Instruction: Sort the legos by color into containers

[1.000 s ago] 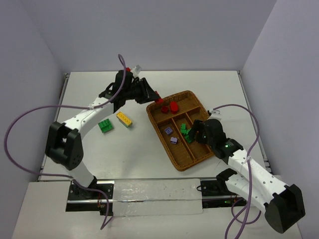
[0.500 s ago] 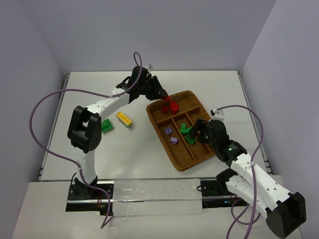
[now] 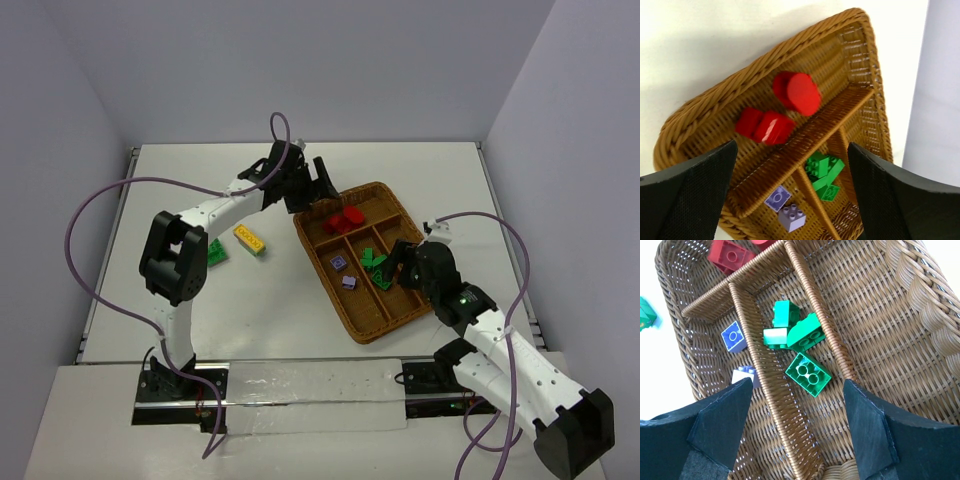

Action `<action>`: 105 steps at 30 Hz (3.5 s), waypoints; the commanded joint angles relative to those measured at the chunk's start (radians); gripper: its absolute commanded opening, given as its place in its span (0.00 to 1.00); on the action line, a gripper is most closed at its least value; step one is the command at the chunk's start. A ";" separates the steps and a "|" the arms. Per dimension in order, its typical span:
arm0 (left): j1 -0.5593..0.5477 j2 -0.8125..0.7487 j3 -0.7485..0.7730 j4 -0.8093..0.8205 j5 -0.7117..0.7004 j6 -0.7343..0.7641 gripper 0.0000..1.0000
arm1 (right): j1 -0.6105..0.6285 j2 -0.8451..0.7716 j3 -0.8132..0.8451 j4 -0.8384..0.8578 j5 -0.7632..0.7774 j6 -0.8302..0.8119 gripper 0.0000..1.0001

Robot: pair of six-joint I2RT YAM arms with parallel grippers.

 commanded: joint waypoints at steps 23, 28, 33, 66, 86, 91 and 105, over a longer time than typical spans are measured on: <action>0.059 -0.482 -0.447 -0.411 -0.778 -0.160 0.72 | -0.003 0.045 0.041 0.055 -0.099 -0.060 0.80; 0.062 -0.385 -0.416 -0.365 -0.764 -0.171 0.69 | -0.003 0.041 0.038 0.067 -0.132 -0.048 0.80; 0.062 -0.357 -0.398 -0.309 -0.722 -0.166 0.70 | -0.004 0.046 0.043 0.077 -0.152 -0.047 0.80; 0.100 -0.293 -0.372 -0.238 -0.624 -0.103 0.01 | -0.003 0.077 0.047 0.100 -0.197 -0.045 0.80; 0.330 -0.968 -0.719 0.218 0.378 0.081 0.00 | 0.050 0.399 0.289 0.689 -0.985 0.098 0.80; 0.336 -1.007 -0.738 0.293 0.522 0.036 0.00 | 0.046 0.538 0.393 0.765 -1.090 0.143 0.81; 0.338 -1.032 -0.752 0.399 0.642 -0.023 0.00 | 0.062 0.800 0.537 1.147 -1.194 0.418 0.80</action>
